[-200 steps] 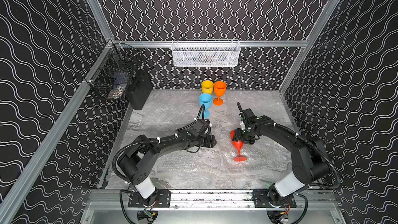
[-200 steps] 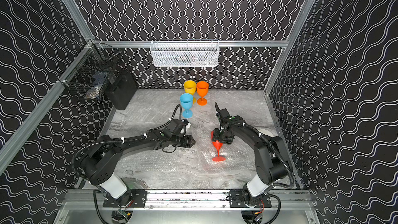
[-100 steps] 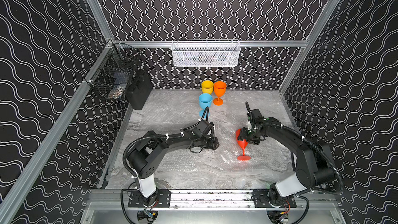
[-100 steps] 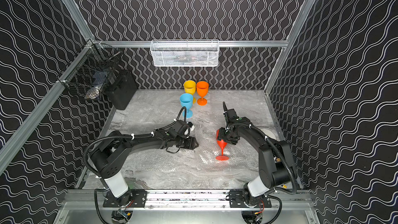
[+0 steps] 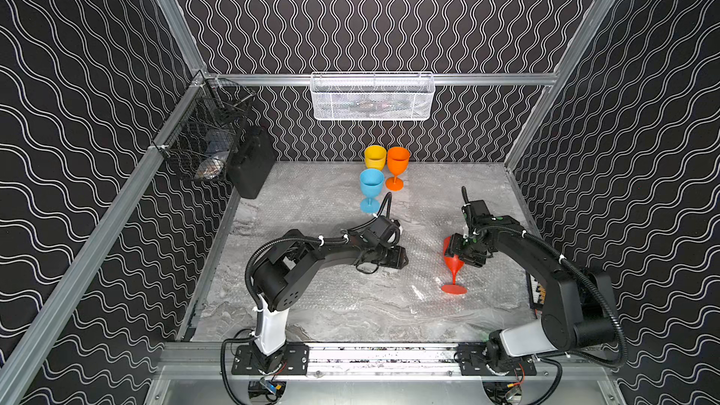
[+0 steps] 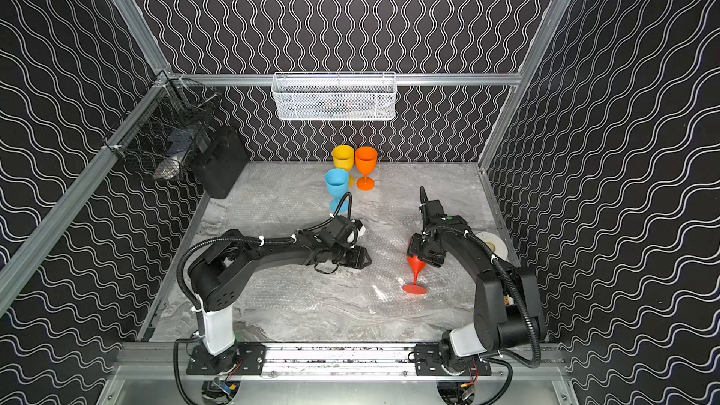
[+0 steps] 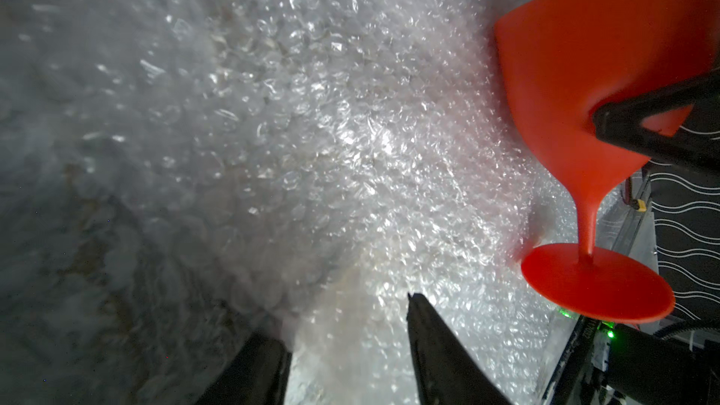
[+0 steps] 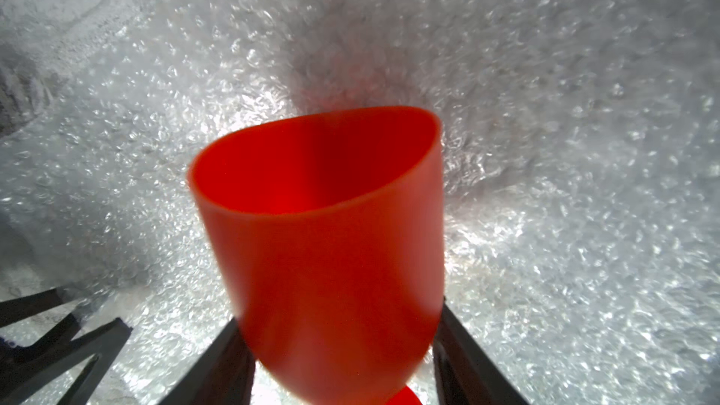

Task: Unpack wine glasses from bubble wrap
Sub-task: Unwrap the bubble wrap at the center of the board.

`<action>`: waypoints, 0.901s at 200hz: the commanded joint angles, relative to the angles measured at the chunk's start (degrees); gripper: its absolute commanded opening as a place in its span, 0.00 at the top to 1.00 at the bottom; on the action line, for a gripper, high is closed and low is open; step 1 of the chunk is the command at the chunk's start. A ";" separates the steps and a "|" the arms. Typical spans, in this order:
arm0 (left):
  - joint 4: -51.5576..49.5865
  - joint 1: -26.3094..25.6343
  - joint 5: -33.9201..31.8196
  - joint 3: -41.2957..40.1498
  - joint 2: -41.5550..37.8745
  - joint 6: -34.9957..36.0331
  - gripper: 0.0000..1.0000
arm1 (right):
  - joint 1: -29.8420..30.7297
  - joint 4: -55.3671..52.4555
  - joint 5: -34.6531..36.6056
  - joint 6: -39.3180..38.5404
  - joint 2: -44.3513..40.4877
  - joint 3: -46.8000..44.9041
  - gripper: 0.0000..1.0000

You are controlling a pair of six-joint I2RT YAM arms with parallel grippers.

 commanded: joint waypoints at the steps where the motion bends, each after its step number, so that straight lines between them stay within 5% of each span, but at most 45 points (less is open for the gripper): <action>1: 0.07 0.01 -0.53 0.72 0.70 0.90 0.53 | 0.04 -3.25 1.26 0.52 -0.07 -0.53 0.42; 180: -1.96 -0.62 -0.40 9.87 8.13 2.28 0.56 | -6.11 -2.14 -0.13 -0.27 -3.03 -1.15 0.46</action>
